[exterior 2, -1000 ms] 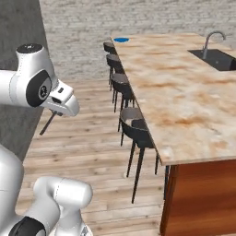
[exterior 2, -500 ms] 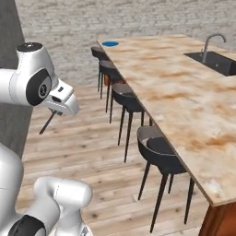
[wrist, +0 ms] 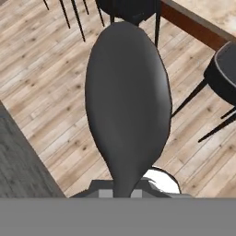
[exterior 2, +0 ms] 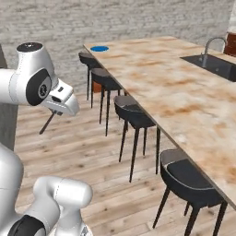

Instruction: Take the fork and place it on the left side of the plate. Then take the spoon and place it on the right side of the plate. Make sure they're directly next to the plate.

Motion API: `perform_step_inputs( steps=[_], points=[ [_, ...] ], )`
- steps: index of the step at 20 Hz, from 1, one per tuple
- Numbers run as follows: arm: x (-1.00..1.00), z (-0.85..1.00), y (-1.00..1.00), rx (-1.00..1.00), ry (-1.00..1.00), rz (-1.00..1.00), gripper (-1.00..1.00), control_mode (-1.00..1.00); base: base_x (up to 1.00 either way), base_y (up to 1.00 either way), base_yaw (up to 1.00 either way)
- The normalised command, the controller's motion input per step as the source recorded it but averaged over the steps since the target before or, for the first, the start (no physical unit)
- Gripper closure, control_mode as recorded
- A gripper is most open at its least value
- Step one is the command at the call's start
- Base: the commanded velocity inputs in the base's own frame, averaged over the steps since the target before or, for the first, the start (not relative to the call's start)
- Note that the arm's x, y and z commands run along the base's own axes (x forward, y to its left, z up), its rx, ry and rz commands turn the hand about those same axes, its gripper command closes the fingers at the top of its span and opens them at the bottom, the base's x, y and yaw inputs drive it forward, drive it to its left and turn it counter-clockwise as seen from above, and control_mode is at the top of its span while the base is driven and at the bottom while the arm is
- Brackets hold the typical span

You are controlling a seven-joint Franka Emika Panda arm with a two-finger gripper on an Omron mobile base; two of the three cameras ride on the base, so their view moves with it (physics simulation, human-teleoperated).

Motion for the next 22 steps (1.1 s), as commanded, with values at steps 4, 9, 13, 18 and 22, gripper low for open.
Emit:
perform_step_inputs(
  steps=[4, 9, 13, 18, 22],
  points=[
    [0.00, 0.00, 0.00, 0.00, 0.00, 0.00, 1.00, 1.00, 1.00, 1.00, -0.25],
    [0.00, 0.00, 0.00, 0.00, 0.00, 0.00, 1.00, 1.00, 1.00, 1.00, -0.25],
    [0.00, 0.00, 0.00, 0.00, 0.00, 0.00, 1.00, 1.00, 1.00, 1.00, -0.25],
    [0.00, 0.00, 0.00, 0.00, 0.00, 0.00, 1.00, 1.00, 1.00, 1.00, -0.24],
    [0.00, 0.00, 0.00, 0.00, 0.00, 0.00, 1.00, 1.00, 1.00, 1.00, -0.24]
  ],
)
